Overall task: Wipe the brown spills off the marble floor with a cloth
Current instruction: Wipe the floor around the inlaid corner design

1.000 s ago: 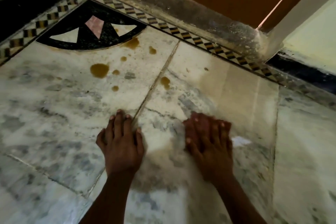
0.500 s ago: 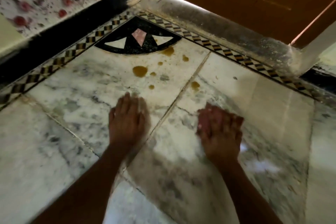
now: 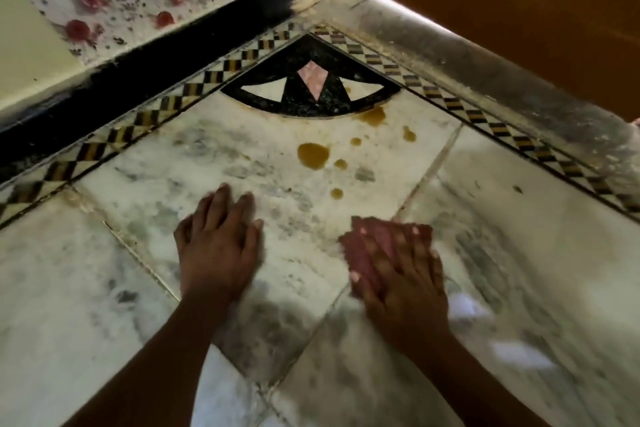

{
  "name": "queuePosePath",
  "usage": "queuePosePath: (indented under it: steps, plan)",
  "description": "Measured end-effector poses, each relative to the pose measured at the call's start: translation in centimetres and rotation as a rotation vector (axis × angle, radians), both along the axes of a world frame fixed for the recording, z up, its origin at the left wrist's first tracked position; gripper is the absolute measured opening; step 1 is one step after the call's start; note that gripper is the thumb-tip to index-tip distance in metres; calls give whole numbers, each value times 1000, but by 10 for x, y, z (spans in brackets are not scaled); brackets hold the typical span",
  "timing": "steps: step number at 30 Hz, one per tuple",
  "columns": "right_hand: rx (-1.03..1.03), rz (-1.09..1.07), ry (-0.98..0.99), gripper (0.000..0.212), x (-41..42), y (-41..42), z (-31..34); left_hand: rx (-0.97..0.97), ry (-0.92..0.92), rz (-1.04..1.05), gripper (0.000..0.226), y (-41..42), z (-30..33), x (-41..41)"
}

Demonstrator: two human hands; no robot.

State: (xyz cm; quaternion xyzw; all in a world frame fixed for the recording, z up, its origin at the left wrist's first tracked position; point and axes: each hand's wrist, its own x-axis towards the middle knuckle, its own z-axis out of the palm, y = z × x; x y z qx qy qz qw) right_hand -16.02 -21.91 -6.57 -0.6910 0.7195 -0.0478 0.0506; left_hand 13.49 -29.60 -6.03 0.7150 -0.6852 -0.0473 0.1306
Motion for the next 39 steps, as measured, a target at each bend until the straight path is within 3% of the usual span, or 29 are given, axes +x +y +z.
queuePosePath:
  steps: [3,5,7,11,15,18,20,22,24,26,29,31,33,37,39]
  plan:
    - [-62,-308,4,73,30,-63,-6,0,1,22,60,0,0,0]
    - [-69,-354,-33,72,63,-104,-4,-14,-16,28,60,-2,1,1]
    - [-49,-204,-25,72,85,-109,1,-9,-14,36,59,-2,1,-1]
    - [25,53,-36,68,74,-40,13,19,-4,54,59,-2,4,-4]
    - [235,-234,-55,74,63,-53,19,16,10,51,59,-3,4,-2]
    - [202,-432,-142,72,94,-123,19,11,14,59,59,-4,-1,-7]
    - [147,-346,-131,72,123,-158,14,-6,17,58,59,-5,-3,-6]
    - [55,-131,-51,71,137,-155,12,-13,21,65,58,-5,-2,-5]
    - [-4,53,-10,67,123,-134,13,-25,22,79,57,-3,-2,-6]
    - [13,81,-15,67,95,-113,13,-20,20,76,57,-2,-2,-6]
    - [60,-163,-1,71,78,-124,7,-12,27,69,58,0,-1,-3]
    - [58,-427,-102,69,101,-166,9,-13,33,88,58,-2,-1,-5]
    - [120,-504,-223,67,141,-204,10,-14,39,81,59,-1,-5,-3]
    - [-17,130,-17,66,152,-192,4,17,24,121,68,-3,-4,-5]
    - [-11,295,17,69,122,-167,2,13,6,169,77,-2,-2,-4]
